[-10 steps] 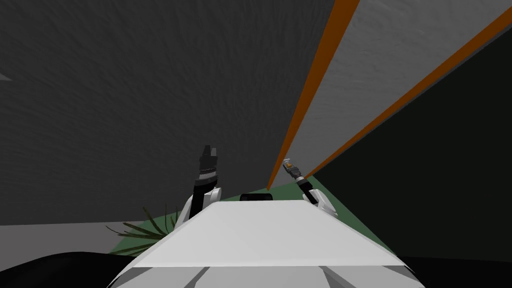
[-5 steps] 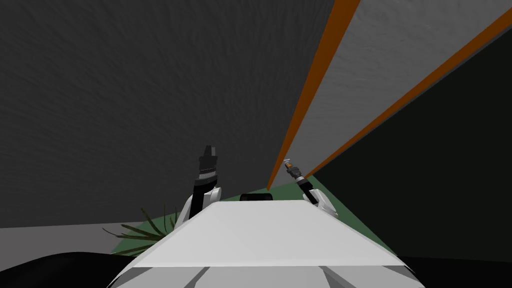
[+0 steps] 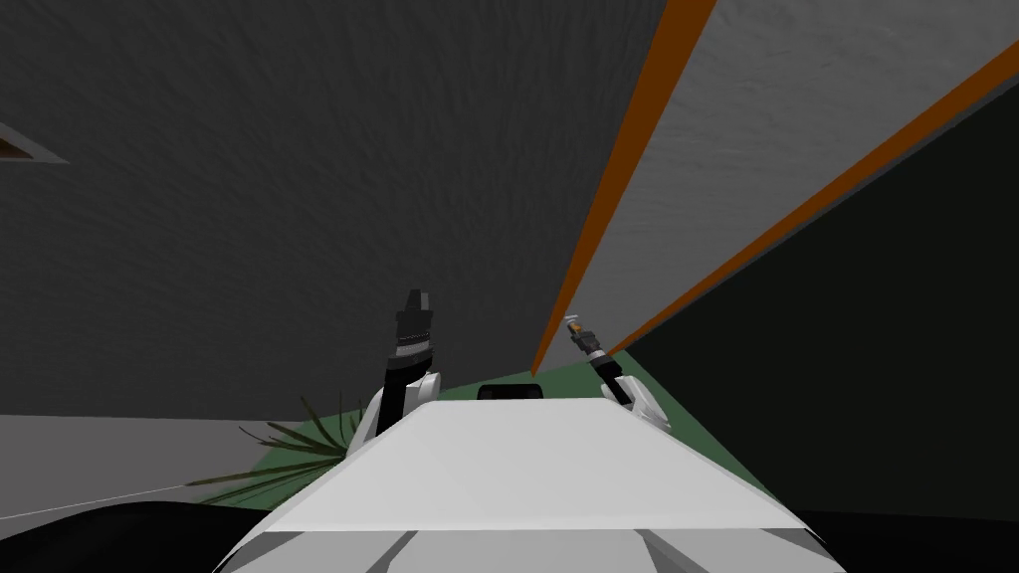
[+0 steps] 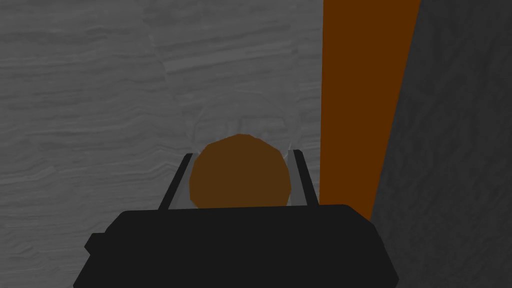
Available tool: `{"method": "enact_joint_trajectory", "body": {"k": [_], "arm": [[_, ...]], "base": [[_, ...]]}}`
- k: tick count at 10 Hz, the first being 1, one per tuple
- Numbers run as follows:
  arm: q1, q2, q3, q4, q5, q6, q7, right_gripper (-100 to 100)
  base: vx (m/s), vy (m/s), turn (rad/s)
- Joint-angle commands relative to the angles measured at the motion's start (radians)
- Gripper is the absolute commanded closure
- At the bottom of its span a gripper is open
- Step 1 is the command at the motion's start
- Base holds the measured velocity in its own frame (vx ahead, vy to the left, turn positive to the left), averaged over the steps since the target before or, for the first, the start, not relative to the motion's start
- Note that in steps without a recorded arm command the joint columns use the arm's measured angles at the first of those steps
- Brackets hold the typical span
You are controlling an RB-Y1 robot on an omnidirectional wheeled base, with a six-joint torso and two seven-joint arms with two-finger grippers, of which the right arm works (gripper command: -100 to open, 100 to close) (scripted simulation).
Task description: Pull the door open
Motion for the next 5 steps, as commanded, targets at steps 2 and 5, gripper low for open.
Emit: {"method": "enact_joint_trajectory", "body": {"k": [2, 5], "arm": [[0.002, 0.003, 0.015, -0.004, -0.051, 0.008, -0.041, 100], [0.002, 0.006, 0.035, -0.01, -0.123, 0.025, -0.098, 100]], "base": [[-0.072, -0.04, 0.072], [-0.087, -0.056, 0.108]]}}
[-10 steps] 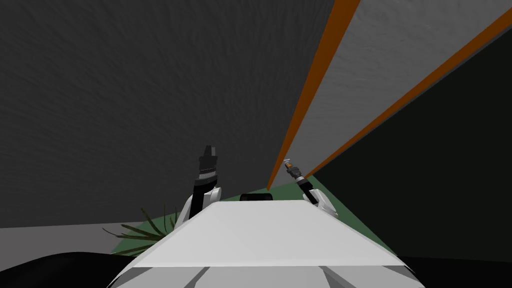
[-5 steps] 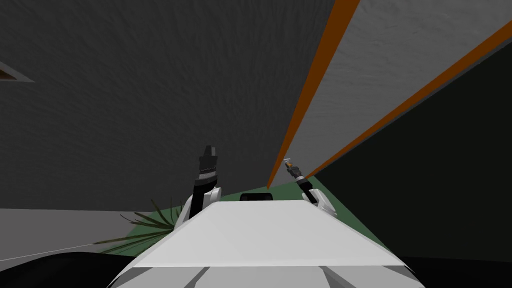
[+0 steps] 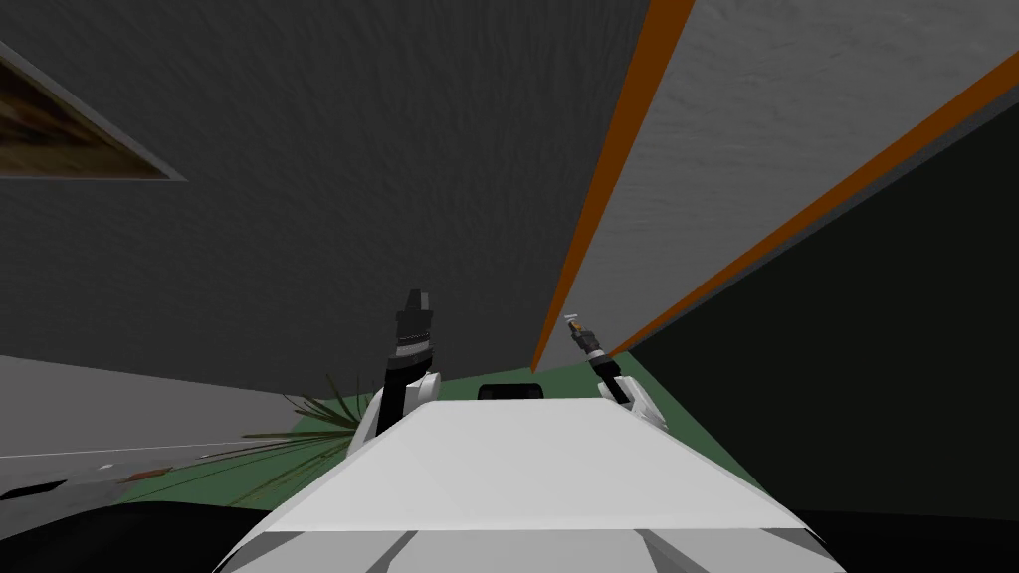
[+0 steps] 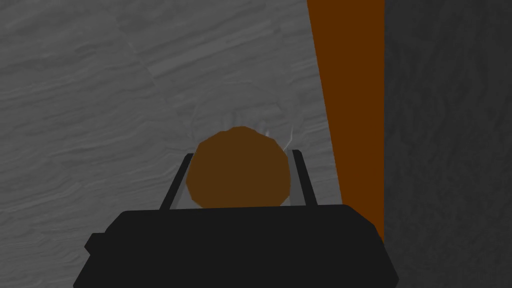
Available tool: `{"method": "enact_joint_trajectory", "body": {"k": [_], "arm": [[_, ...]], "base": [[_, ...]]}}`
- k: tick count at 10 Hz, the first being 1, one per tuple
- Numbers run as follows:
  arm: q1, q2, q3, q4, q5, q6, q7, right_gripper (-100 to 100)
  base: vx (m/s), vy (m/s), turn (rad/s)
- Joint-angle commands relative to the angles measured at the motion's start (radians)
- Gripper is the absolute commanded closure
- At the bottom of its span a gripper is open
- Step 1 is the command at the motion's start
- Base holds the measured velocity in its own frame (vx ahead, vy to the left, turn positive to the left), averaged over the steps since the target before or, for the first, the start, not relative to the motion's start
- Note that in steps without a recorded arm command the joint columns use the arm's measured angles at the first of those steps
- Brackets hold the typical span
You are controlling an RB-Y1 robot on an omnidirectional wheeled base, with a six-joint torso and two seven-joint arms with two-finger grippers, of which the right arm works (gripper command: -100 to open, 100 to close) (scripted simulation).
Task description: Pull the door open
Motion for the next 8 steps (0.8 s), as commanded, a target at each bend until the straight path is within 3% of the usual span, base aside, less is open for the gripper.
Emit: {"method": "enact_joint_trajectory", "body": {"k": [1, 8], "arm": [[-0.003, 0.002, 0.015, -0.009, -0.046, 0.008, -0.039, 100], [-0.001, 0.008, 0.067, -0.026, -0.237, 0.052, -0.194, 100]], "base": [[-0.095, -0.049, 0.103], [-0.085, -0.057, 0.116]]}}
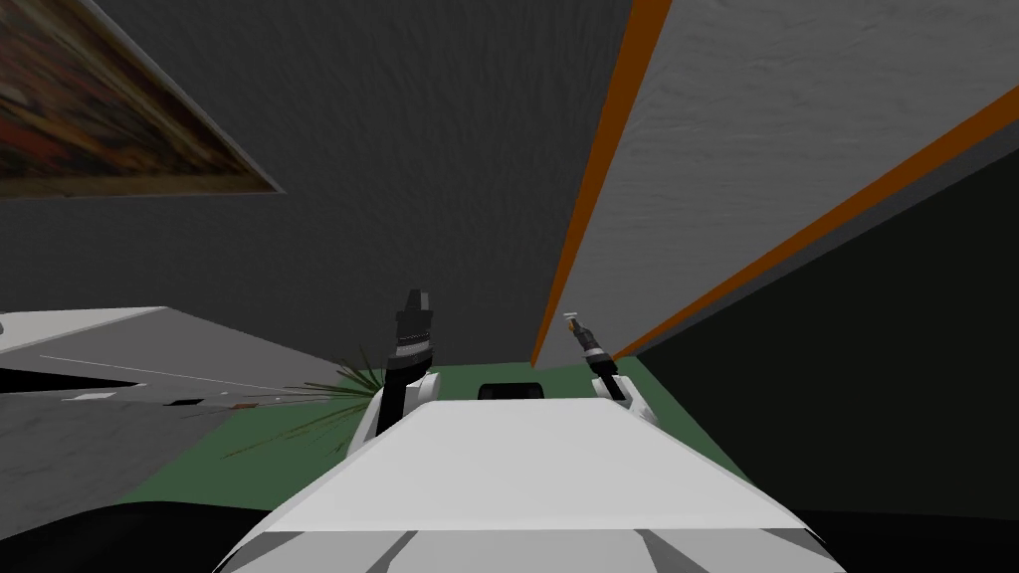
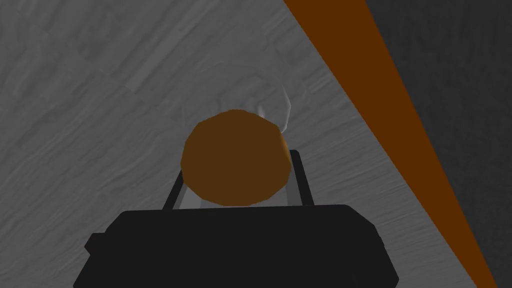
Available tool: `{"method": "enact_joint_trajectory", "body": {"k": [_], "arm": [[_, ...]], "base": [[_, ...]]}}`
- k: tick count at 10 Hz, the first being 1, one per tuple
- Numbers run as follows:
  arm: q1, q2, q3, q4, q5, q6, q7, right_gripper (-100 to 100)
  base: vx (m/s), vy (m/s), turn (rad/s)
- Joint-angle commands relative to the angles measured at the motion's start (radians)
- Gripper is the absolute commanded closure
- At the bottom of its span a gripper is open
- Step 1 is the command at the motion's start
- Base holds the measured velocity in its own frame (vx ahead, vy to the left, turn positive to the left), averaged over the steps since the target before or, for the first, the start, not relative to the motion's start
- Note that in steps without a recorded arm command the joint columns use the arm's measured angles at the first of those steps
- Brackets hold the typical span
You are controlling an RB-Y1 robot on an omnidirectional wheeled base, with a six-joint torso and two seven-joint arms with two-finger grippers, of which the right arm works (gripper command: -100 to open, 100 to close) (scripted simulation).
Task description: Pull the door open
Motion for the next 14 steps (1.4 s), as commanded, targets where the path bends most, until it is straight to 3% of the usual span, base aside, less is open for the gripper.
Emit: {"method": "enact_joint_trajectory", "body": {"k": [1, 2, 7, 8, 10, 11, 13, 14], "arm": [[-0.003, 0.004, 0.02, -0.016, -0.05, 0.003, -0.049, 100], [-0.003, 0.004, 0.02, -0.016, -0.062, 0.003, -0.049, 100], [-0.002, 0.009, 0.062, -0.029, -0.208, 0.038, -0.167, 100], [-0.002, 0.009, 0.062, -0.029, -0.218, 0.038, -0.172, 100], [-0.001, 0.011, 0.084, -0.036, -0.288, 0.057, -0.234, 100], [-0.001, 0.011, 0.084, -0.036, -0.3, 0.057, -0.237, 100], [0.0, 0.013, 0.106, -0.044, -0.37, 0.076, -0.302, 100], [0.0, 0.013, 0.106, -0.044, -0.384, 0.076, -0.302, 100]], "base": [[-0.093, -0.058, 0.148], [-0.065, -0.041, 0.055], [-0.073, -0.046, 0.108], [-0.071, -0.045, 0.077], [-0.077, -0.052, 0.114], [-0.061, -0.044, 0.073], [-0.082, -0.049, 0.123], [-0.059, -0.036, 0.078]]}}
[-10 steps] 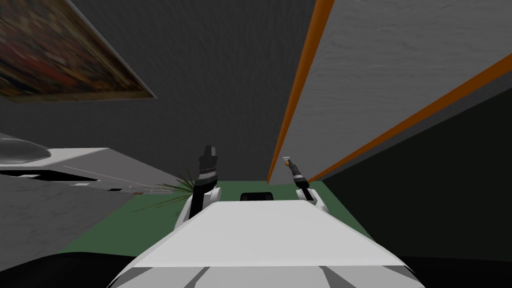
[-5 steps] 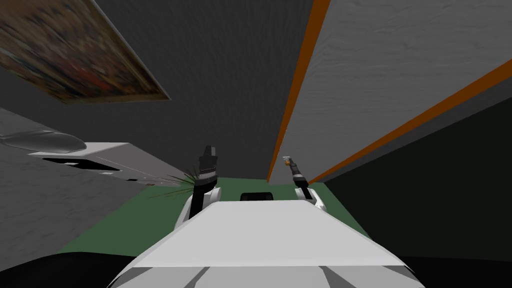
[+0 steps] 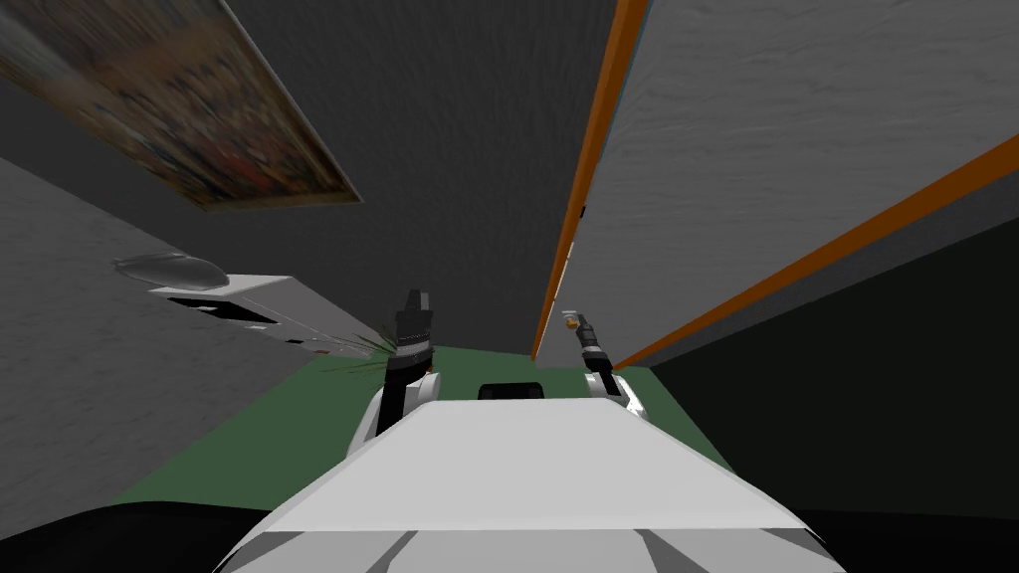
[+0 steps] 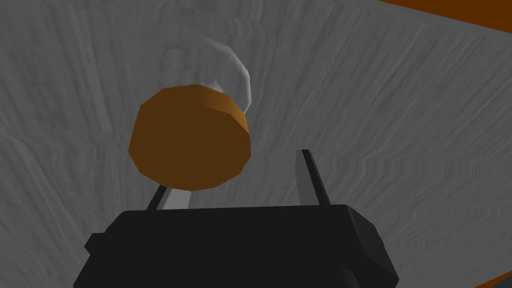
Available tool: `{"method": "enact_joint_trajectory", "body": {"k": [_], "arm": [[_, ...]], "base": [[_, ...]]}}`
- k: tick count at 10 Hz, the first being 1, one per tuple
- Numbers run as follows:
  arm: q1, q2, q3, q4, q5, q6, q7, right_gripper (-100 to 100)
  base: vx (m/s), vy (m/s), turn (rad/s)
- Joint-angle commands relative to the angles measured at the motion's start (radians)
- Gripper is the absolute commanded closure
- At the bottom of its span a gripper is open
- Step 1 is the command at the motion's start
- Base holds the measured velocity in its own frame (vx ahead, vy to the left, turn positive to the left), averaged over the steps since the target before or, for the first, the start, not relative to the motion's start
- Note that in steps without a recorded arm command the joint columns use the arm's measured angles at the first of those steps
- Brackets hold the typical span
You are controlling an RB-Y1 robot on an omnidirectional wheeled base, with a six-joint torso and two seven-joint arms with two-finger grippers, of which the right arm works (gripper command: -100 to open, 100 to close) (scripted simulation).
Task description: Pull the door open
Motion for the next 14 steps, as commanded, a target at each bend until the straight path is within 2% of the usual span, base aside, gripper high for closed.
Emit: {"method": "enact_joint_trajectory", "body": {"k": [1, 2, 3, 5, 6, 8, 9, 11, 12, 13, 14], "arm": [[-0.004, 0.01, 0.028, -0.019, -0.05, 0.002, -0.041, 100], [-0.003, 0.012, 0.039, -0.023, -0.08, 0.012, -0.07, 100], [-0.003, 0.012, 0.039, -0.023, -0.094, 0.012, -0.074, 100], [-0.003, 0.014, 0.062, -0.03, -0.165, 0.031, -0.135, 100], [-0.003, 0.014, 0.062, -0.03, -0.178, 0.031, -0.14, 100], [-0.002, 0.017, 0.084, -0.038, -0.25, 0.05, -0.202, 100], [-0.002, 0.017, 0.084, -0.038, -0.262, 0.05, -0.207, 100], [-0.001, 0.019, 0.106, -0.045, -0.335, 0.069, -0.27, 100], [-0.001, 0.019, 0.106, -0.045, -0.344, 0.069, -0.272, 100], [0.01, 0.004, 0.097, -0.007, -0.365, 0.081, -0.292, -100], [0.012, 0.0, 0.103, -0.011, -0.38, 0.084, -0.31, -100]], "base": [[-0.053, -0.023, 0.082], [-0.076, -0.055, 0.13], [-0.071, -0.043, 0.066], [-0.084, -0.035, 0.105], [-0.072, -0.043, 0.087], [-0.077, -0.05, 0.119], [-0.072, -0.028, 0.077], [-0.073, -0.037, 0.102], [-0.064, -0.042, 0.087], [-0.035, -0.058, -0.019], [-0.039, -0.052, -0.028]]}}
